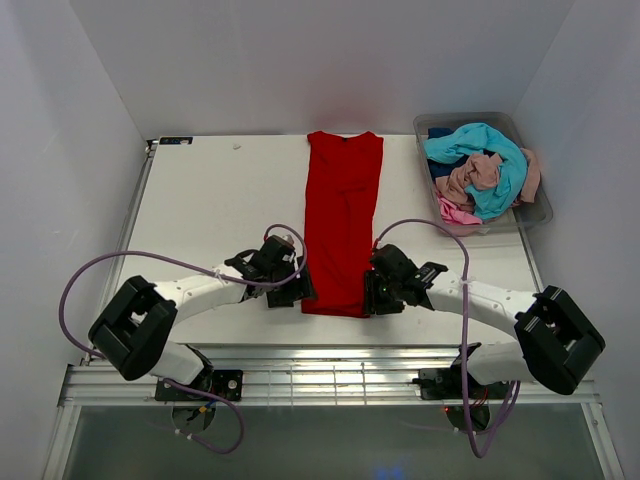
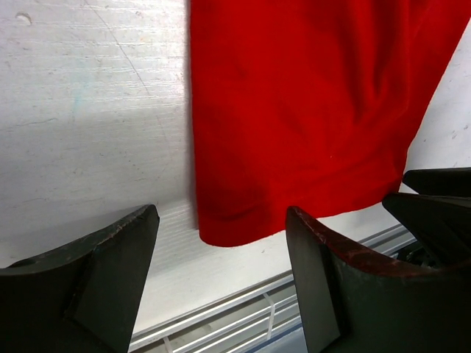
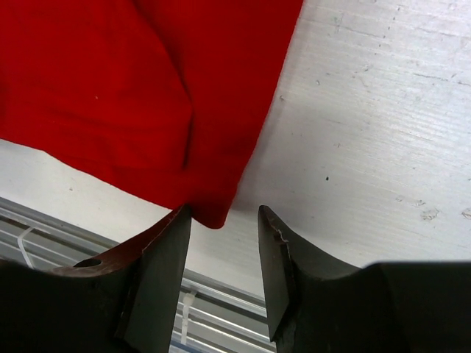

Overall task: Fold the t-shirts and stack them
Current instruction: Grab the bottom of the folded rectangular tshirt with both arms

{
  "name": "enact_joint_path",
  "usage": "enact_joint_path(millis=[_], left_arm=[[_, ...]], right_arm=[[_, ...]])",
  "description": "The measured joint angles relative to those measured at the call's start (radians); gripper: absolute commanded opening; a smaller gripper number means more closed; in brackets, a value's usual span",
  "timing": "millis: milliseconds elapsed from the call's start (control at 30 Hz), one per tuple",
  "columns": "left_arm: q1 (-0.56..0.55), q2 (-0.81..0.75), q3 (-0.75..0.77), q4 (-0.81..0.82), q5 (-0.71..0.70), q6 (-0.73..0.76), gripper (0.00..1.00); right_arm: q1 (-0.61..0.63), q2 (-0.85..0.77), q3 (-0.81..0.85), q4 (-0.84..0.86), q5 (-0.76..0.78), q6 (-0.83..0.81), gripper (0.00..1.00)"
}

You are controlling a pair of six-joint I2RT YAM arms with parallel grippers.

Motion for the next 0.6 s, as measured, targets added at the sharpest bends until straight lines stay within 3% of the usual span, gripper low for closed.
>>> enact_joint_path(millis=[600], left_arm=[[-0.038, 0.023, 0.013, -0.025, -0.040, -0.021, 0.57]], right_arm=[[0.000, 0.026, -0.013, 0.069, -0.008, 0.000, 0.46]])
